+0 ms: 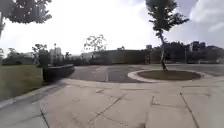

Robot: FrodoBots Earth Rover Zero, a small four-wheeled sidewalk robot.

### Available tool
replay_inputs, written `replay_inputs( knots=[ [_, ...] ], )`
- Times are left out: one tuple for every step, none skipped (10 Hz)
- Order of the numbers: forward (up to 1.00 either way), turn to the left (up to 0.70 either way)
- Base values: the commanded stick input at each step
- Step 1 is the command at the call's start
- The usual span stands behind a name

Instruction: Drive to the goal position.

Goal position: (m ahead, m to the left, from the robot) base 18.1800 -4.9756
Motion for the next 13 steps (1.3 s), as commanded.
replay_inputs(
  knots=[
    [0.85,0.0],
    [0.85,0.0],
    [0.85,0.0],
    [0.85,0.0],
    [0.85,0.0],
    [0.85,0.0],
    [0.85,0.0],
    [0.85,0.0],
    [0.85,0.0],
    [0.85,0.0],
    [0.85,0.0],
    [0.85,0.0],
    [0.85,0.0]
  ],
)
